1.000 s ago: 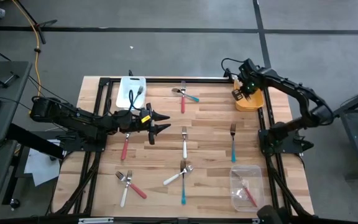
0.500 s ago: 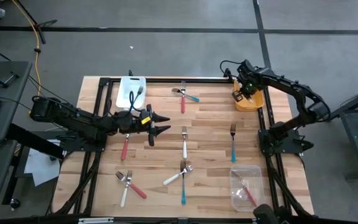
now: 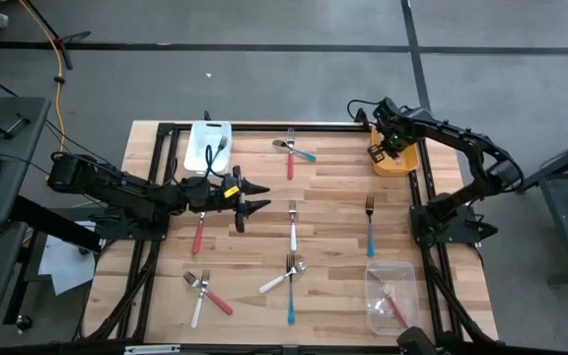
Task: Sort silverware by color (type)
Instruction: Put the middle left white fork into the yellow bin
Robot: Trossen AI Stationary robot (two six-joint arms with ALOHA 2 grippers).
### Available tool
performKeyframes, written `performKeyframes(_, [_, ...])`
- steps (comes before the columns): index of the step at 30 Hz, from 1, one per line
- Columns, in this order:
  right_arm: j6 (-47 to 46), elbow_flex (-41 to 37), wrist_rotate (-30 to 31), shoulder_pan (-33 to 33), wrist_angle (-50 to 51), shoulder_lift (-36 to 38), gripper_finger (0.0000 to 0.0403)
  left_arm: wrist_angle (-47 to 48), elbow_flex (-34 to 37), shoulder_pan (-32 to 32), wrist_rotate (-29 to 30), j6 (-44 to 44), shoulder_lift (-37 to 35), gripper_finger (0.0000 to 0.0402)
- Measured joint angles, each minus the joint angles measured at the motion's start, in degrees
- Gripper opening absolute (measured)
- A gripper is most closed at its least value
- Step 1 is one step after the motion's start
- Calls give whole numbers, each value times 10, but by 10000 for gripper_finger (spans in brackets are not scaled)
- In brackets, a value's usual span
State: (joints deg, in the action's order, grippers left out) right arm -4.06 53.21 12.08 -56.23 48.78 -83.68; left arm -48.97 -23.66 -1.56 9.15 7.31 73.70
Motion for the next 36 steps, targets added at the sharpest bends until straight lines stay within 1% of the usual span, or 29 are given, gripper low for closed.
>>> performKeyframes(7, [-22,0,26,12,9,-3,12,0,0,0,0,0,0,158])
performKeyframes(12, [-26,0,72,27,19,-38,12,1,0,0,0,0,0,158])
performKeyframes(15, [-30,0,89,31,20,-54,12,2,0,0,0,0,0,158])
performKeyframes(32, [-24,0,88,30,14,-63,12,3,0,0,0,0,0,158])
performKeyframes(36, [-24,0,71,29,14,-63,12,3,0,0,0,0,0,158])
